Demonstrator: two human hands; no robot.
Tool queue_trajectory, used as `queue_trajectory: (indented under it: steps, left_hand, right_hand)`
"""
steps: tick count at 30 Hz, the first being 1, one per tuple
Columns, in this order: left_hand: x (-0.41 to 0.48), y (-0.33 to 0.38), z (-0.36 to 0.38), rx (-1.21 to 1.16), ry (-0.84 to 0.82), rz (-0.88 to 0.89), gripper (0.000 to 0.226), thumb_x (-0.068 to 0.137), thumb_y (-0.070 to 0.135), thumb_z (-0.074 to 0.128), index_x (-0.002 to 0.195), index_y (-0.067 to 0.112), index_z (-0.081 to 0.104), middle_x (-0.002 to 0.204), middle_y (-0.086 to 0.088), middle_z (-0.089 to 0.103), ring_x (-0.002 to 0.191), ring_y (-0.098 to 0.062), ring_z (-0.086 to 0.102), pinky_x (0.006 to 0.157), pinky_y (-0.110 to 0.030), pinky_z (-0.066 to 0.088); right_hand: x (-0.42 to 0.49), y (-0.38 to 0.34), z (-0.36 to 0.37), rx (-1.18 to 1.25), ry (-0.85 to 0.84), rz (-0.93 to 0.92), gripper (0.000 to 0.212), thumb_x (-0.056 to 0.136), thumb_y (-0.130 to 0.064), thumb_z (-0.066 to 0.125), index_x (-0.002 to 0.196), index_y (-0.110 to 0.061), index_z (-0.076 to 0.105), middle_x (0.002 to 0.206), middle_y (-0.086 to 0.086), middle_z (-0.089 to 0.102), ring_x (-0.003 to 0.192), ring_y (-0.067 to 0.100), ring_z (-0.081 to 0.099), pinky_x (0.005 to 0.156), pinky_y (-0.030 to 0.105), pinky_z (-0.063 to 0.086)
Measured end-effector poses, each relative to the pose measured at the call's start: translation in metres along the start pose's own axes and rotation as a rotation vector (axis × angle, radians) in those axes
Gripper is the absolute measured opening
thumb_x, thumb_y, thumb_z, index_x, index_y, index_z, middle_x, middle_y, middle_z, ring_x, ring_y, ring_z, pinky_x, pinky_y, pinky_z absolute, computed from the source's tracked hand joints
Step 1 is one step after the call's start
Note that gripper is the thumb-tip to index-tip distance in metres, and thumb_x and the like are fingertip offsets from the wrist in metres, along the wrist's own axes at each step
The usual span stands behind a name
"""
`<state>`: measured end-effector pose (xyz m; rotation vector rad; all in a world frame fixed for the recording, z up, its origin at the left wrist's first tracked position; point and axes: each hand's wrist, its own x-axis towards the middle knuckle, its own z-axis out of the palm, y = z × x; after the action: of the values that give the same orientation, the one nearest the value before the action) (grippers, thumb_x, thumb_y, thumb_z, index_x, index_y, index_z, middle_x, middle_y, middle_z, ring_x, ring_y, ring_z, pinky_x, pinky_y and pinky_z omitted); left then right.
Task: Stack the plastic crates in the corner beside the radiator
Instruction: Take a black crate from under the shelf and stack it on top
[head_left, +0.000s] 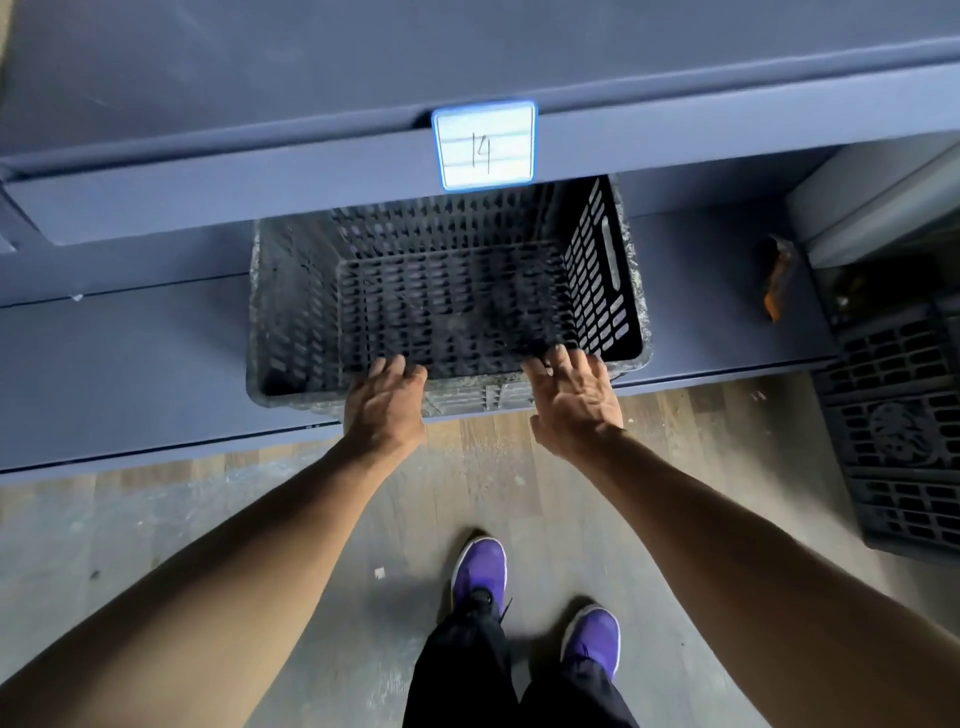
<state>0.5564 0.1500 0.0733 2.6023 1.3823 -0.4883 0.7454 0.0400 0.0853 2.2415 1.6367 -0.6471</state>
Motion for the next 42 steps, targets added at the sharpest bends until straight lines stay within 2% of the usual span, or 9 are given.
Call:
queue_trajectory:
  steps: [6,12,18,22,26,31,34,37,42]
  left_hand:
    - [0.009,-0.008,0.016,-0.053,-0.093,-0.050,0.034,0.090,0.025,0.062,0.124,0.027,0.061,0.125,-0.002,0.056,0.126,-0.023,0.044,0.110,-0.034,0.033]
    - [-0.011,-0.004,0.023,0.001,-0.090,-0.043,0.026,0.088,0.024,0.065,0.114,0.022,0.064,0.115,-0.003,0.060,0.115,-0.025,0.043,0.095,-0.034,0.041]
    - [-0.053,0.005,0.027,0.017,-0.191,0.013,0.037,0.086,0.006,0.054,0.118,0.022,0.061,0.134,-0.004,0.048,0.126,-0.026,0.037,0.095,-0.044,0.047]
    - [-0.083,0.010,0.032,0.017,-0.248,0.095,0.035,0.089,0.003,0.048,0.115,0.019,0.064,0.133,-0.006,0.045,0.127,-0.027,0.036,0.092,-0.039,0.048]
    - [-0.100,0.020,0.019,-0.045,-0.289,0.189,0.041,0.092,0.006,0.048,0.126,0.026,0.060,0.127,0.002,0.063,0.115,-0.021,0.059,0.094,-0.032,0.050]
    - [-0.114,0.045,-0.012,-0.077,-0.349,0.130,0.040,0.100,0.019,0.047,0.139,0.028,0.050,0.131,-0.003,0.060,0.117,-0.021,0.057,0.095,-0.025,0.044]
    - [-0.124,0.063,-0.030,-0.081,-0.390,0.171,0.044,0.102,0.015,0.047,0.146,0.016,0.043,0.133,-0.009,0.056,0.121,-0.026,0.054,0.087,-0.010,0.044]
    - [-0.134,0.082,-0.051,0.007,-0.364,0.181,0.050,0.100,0.018,0.051,0.148,0.021,0.037,0.123,-0.009,0.060,0.112,-0.023,0.058,0.095,-0.031,0.049]
    - [-0.172,0.128,-0.077,0.127,-0.340,0.353,0.057,0.102,0.033,0.045,0.153,0.021,0.023,0.121,-0.011,0.060,0.112,-0.023,0.056,0.097,-0.035,0.044]
  right_hand:
    - [-0.001,-0.007,0.003,0.057,-0.050,0.009,0.071,0.087,-0.002,0.043,0.152,-0.020,0.020,0.158,0.013,0.018,0.142,0.034,0.021,0.112,0.043,0.028]
    - [-0.014,-0.010,0.016,-0.037,-0.230,-0.045,0.072,0.098,-0.016,0.041,0.155,-0.009,-0.002,0.162,0.019,0.006,0.147,0.040,0.015,0.118,0.048,0.020]
    - [-0.043,-0.008,0.032,0.007,-0.244,-0.058,0.070,0.095,-0.017,0.046,0.154,-0.014,0.009,0.146,0.016,0.041,0.129,0.032,0.044,0.101,0.037,0.038]
    - [-0.069,-0.004,0.055,0.101,-0.248,-0.032,0.061,0.095,-0.017,0.044,0.152,-0.029,0.025,0.145,0.010,0.045,0.135,0.030,0.039,0.100,0.033,0.039]
    - [-0.095,0.002,0.066,0.084,-0.224,0.017,0.041,0.095,-0.015,0.042,0.134,-0.021,0.051,0.136,0.009,0.054,0.128,0.030,0.045,0.096,0.032,0.040]
    - [-0.128,0.024,0.035,0.027,-0.136,0.001,0.033,0.097,-0.013,0.037,0.126,-0.015,0.053,0.119,0.011,0.061,0.108,0.028,0.056,0.087,0.033,0.039]
    - [-0.146,0.044,0.012,0.023,-0.086,-0.036,0.031,0.098,-0.014,0.035,0.124,-0.015,0.052,0.118,0.010,0.061,0.108,0.027,0.055,0.088,0.035,0.039]
    - [-0.171,0.065,-0.005,0.009,-0.055,-0.041,0.032,0.097,-0.014,0.034,0.122,-0.017,0.053,0.112,0.007,0.063,0.103,0.026,0.058,0.084,0.034,0.040]
    - [-0.237,0.097,-0.012,0.042,-0.101,0.008,0.027,0.096,-0.017,0.038,0.115,-0.018,0.057,0.102,0.006,0.065,0.090,0.025,0.059,0.072,0.032,0.033]
